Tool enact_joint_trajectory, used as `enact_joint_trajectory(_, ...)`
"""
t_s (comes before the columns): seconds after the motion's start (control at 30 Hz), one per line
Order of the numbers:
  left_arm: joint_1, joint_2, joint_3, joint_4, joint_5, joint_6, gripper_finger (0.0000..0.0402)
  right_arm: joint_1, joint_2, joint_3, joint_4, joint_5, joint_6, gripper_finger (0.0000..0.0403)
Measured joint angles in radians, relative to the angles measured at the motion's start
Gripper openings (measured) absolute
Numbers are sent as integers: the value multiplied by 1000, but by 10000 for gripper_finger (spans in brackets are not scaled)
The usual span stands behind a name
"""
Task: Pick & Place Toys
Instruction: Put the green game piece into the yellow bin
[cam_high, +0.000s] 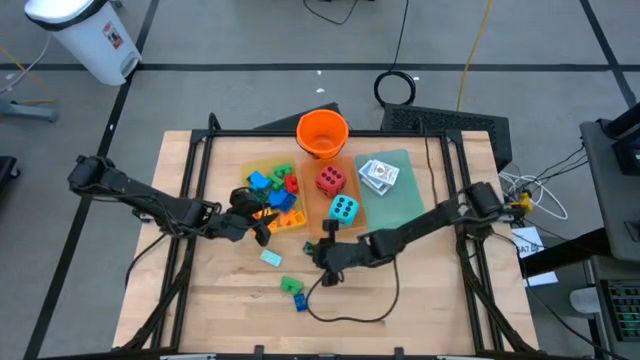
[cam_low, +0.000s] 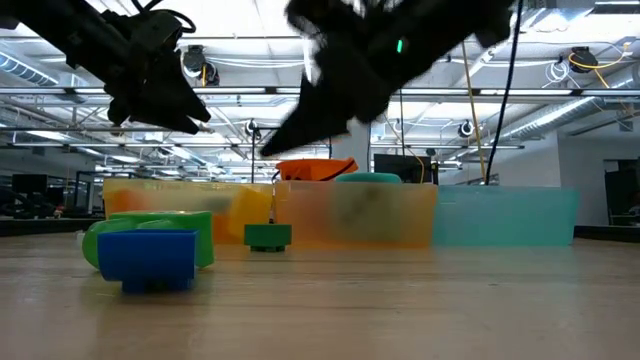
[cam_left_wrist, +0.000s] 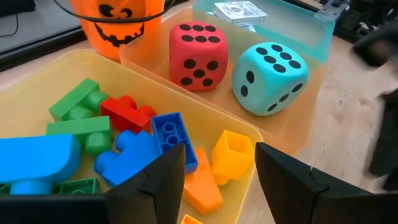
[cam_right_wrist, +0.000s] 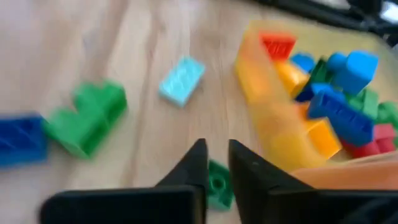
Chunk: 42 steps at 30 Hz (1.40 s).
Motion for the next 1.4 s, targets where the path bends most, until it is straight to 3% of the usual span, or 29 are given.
enact_joint_trajectory(0.1, 0, 0, 0, 2, 0, 11, 193, -15, 56, 0, 2, 2, -54, 6)
enact_joint_trajectory(0.5, 0, 0, 0, 3, 0, 12, 198, -18, 103, 1, 9, 49, -234, 1)
enact_joint_trajectory(0.67, 0, 0, 0, 6, 0, 12, 189, -28, 103, 1, 22, -30, -284, 1)
enact_joint_trajectory(1.07, 0, 0, 0, 12, 1, 11, 188, -54, 165, 3, 33, -75, -304, 0)
enact_joint_trajectory(1.4, 0, 0, 0, 14, 6, 18, 198, 57, 75, -2, -130, -89, -231, 0)
